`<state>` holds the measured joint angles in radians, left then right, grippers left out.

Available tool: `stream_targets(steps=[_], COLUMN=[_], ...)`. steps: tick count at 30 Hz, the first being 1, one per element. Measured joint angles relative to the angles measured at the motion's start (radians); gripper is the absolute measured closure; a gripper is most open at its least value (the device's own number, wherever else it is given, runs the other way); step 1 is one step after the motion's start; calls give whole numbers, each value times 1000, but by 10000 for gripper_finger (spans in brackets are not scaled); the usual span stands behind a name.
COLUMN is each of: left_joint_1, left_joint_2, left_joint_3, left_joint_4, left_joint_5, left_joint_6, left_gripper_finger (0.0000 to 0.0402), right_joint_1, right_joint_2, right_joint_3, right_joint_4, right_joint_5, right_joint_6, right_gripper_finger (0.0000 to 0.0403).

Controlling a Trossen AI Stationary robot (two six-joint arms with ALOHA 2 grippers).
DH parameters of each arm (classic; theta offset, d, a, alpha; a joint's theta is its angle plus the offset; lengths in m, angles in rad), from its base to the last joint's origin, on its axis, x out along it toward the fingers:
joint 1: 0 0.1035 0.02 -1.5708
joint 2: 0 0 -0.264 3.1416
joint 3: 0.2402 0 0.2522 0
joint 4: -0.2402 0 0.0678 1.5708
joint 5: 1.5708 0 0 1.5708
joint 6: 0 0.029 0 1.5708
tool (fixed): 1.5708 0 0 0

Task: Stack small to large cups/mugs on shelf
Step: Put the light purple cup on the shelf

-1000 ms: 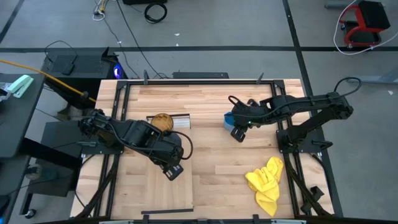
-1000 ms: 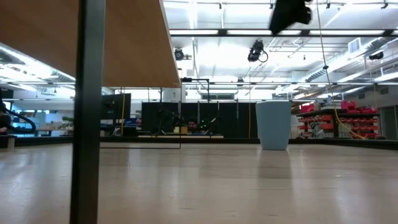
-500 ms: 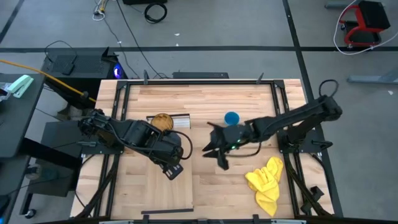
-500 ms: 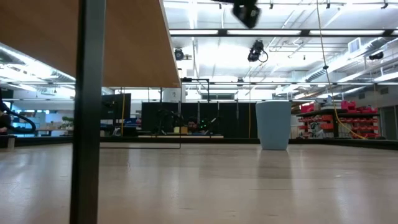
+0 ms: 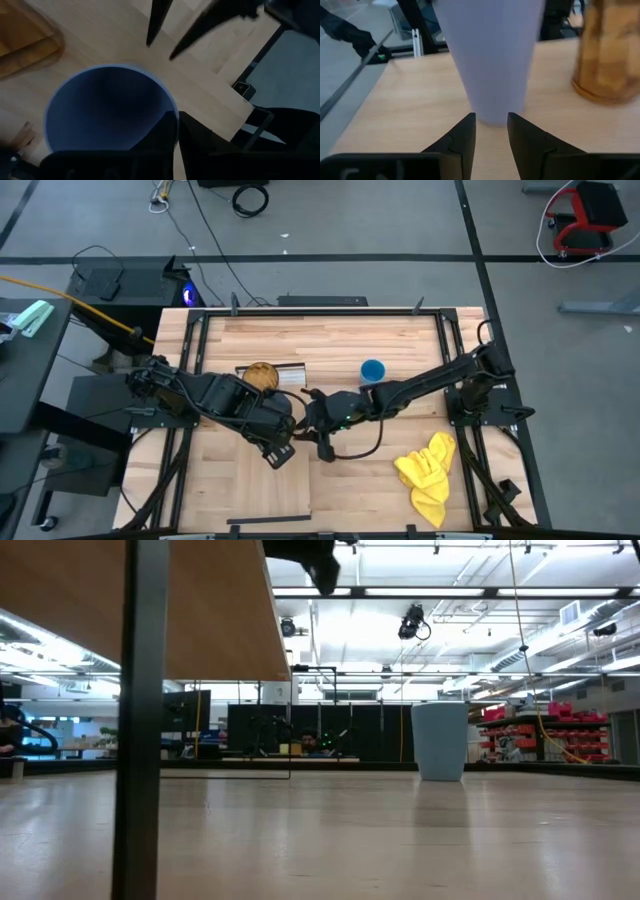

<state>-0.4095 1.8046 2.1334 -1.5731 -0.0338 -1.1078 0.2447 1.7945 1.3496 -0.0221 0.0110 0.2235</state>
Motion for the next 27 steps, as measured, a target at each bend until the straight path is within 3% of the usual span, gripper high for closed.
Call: stream_targets(steps=[27], left_joint_1=[0], left_joint_2=[-42], left_joint_3=[2], left_joint_4=[39], left_joint_5=[31], left_joint_6=[-14], left_gripper_finger=[305], right_joint_1=[-27], right_joint_2=[42], right_joint_3=[43], right_joint_4=[-5], right_joint_5=[-2], right_joint_6=[-17], right_gripper_finger=[282])
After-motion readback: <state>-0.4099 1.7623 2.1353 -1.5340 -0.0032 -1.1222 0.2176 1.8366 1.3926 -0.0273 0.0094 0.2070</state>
